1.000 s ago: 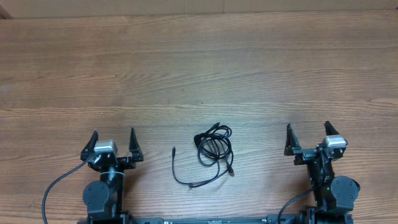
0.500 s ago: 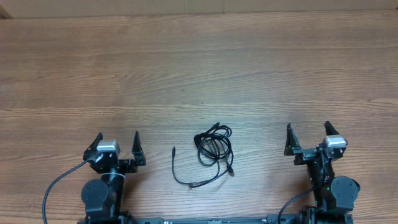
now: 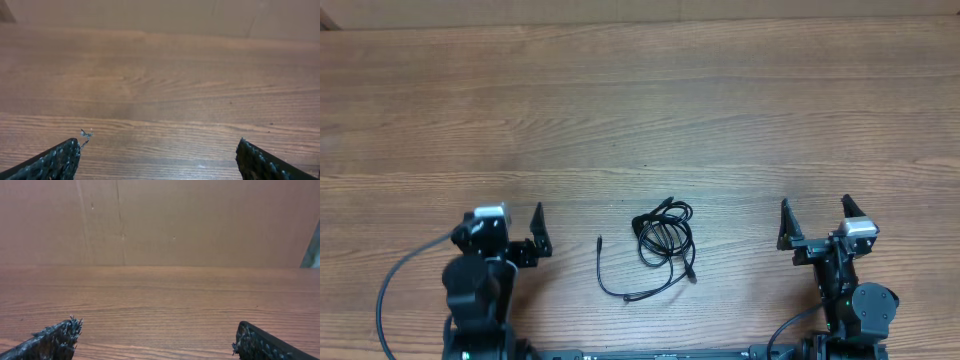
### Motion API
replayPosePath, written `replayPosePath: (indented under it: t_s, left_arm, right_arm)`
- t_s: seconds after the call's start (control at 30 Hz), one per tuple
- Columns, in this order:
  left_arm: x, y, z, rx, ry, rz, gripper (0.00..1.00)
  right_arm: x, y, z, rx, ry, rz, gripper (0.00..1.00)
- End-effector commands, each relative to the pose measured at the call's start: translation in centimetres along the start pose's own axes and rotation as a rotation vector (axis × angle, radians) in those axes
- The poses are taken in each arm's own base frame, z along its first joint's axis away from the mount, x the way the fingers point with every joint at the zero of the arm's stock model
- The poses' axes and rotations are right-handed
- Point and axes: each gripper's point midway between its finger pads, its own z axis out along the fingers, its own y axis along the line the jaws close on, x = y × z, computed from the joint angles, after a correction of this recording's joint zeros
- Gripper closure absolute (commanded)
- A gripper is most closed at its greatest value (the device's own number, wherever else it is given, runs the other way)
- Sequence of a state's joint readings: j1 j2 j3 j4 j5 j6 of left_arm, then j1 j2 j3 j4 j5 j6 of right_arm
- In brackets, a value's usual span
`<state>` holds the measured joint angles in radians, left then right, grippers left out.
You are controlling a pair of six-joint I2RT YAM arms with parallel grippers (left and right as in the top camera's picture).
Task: Untangle cables
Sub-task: 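Raise the left arm and move the left gripper toward the cable bundle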
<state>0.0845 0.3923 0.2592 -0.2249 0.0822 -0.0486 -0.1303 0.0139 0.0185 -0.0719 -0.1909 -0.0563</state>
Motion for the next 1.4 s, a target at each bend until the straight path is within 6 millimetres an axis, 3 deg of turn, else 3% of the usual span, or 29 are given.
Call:
replayPosePath:
  t_s: [0.0, 0.33, 0.73, 1.03, 1.37]
  left_arm:
    - [-1.0, -0.4, 0.9, 0.018, 0.053, 0.018, 0.01]
    - [1.0, -0.2, 5.4, 0.015, 0.374, -0.011, 0.0]
    - [3.3, 0.0, 7.8, 0.01, 0.601, -0.028, 0.0]
    - [4.4, -3.4, 8.8, 0.106, 0.707, 0.098, 0.0]
    - [5.0, -6.6, 8.5, 0.199, 0.732, 0.218, 0.0]
  right_arm:
    - [0.2, -0.2, 0.0, 0.013, -0.005, 0.003, 0.0]
    - [0.2, -0.2, 0.0, 0.013, -0.005, 0.003, 0.0]
    - [0.2, -0.2, 0.0, 0.013, -0.005, 0.003, 0.0]
    - [0.2, -0.2, 0.0, 0.013, -0.005, 0.003, 0.0]
    - [0.2, -0.2, 0.0, 0.013, -0.005, 0.003, 0.0]
